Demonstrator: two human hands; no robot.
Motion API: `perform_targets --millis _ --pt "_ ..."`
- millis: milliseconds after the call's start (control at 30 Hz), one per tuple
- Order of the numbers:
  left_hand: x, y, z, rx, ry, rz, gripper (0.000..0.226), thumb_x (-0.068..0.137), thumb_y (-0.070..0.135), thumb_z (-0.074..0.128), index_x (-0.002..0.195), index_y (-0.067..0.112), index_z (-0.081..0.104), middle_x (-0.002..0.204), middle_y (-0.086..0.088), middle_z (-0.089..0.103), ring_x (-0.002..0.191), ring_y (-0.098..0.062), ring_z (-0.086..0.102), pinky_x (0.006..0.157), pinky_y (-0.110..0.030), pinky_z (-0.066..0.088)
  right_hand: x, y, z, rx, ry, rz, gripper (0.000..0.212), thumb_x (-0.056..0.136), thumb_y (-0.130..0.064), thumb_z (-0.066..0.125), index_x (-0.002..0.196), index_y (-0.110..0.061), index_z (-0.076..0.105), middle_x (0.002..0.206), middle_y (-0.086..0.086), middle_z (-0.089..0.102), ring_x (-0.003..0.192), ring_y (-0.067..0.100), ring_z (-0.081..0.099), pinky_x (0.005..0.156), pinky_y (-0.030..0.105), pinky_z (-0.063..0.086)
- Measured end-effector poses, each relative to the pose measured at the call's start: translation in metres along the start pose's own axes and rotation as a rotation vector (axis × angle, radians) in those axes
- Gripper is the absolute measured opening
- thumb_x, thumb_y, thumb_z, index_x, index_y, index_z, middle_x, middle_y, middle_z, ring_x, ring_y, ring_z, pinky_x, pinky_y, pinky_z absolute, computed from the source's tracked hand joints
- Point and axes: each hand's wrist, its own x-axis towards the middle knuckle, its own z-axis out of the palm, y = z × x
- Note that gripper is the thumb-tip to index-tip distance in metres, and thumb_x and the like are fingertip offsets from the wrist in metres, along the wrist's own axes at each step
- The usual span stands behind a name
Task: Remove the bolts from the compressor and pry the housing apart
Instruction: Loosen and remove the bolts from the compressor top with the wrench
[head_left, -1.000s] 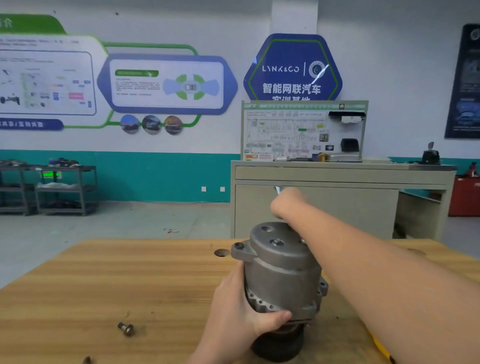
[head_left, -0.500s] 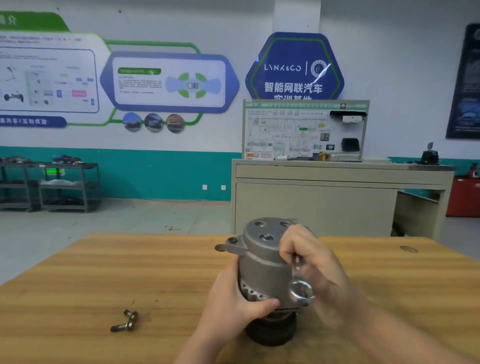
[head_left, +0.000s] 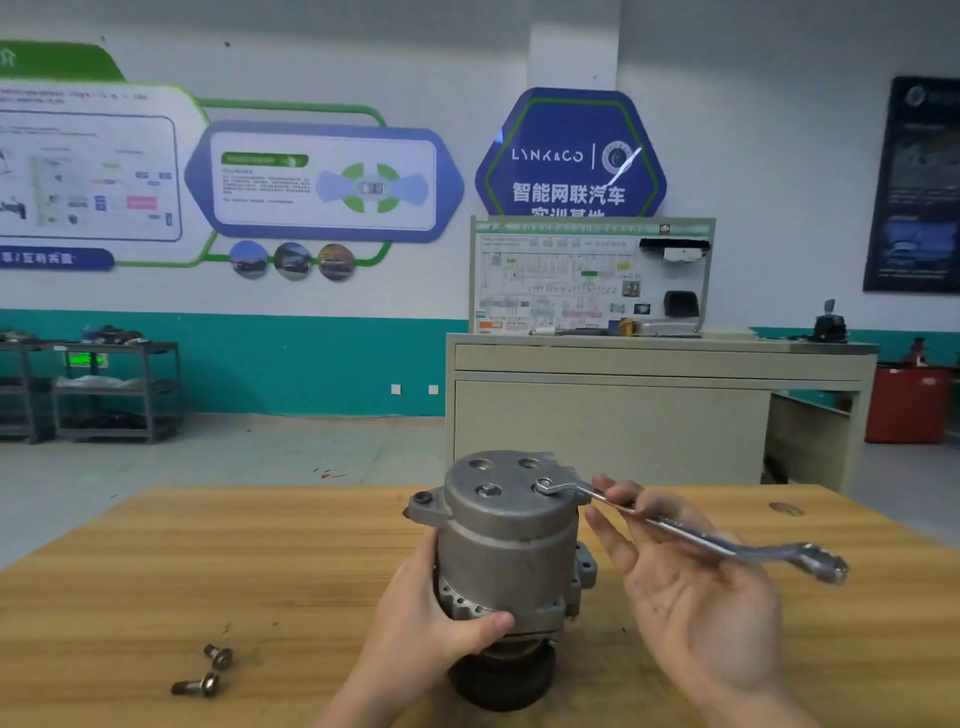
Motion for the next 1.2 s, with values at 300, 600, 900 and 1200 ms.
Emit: perform_targets --millis 300,600,900,1200 --pt "-0.003 0.001 0.004 0.010 0.042 0.020 0.086 0.042 0.069 0.083 0.118 0.045 0.049 0.112 0.026 0.064 0.106 0.009 0.057 0.085 -0.022 0.047 -0.003 0.010 0.005 -0.545 0.053 -0.212 0.028 0.084 -0.049 0.065 0.076 -0.022 0.062 0.100 0.005 0.069 0.114 0.018 0.061 0.086 0.034 0.055" --pt "-0.002 0.000 0.000 -0.011 0.009 0.030 0.081 0.045 0.057 0.085 0.118 0.048 0.050 0.111 0.033 0.064 0.104 0.012 0.059 0.077 -0.010 0.046 0.085 -0.021 -0.022 -0.555 0.397 0.408 0.020 0.093 -0.023 0.061 0.078 -0.010 0.060 0.060 0.004 0.063 0.048 0.013 0.057 0.042 0.020 0.040" --pt "0.005 -0.004 -0.002 0.140 0.010 0.022 0.102 0.045 0.078 0.071 0.136 0.047 0.035 0.136 0.020 0.041 0.129 -0.004 0.036 0.110 -0.038 0.034 0.160 0.013 0.062 -1.618 -0.044 0.553 0.032 0.089 -0.015 0.066 0.061 -0.006 0.055 0.033 -0.004 0.046 0.027 0.007 0.037 0.037 0.015 0.030" --pt "-0.002 -0.008 -0.002 0.041 -0.055 -0.021 0.110 0.046 0.072 0.079 0.139 0.046 0.025 0.125 0.032 0.036 0.112 0.027 0.034 0.088 -0.008 0.036 0.081 0.007 0.089 -1.873 -0.744 -0.156 0.020 0.085 -0.047 0.064 0.079 -0.031 0.053 0.070 -0.016 0.047 0.065 0.002 0.044 0.056 0.024 0.032"
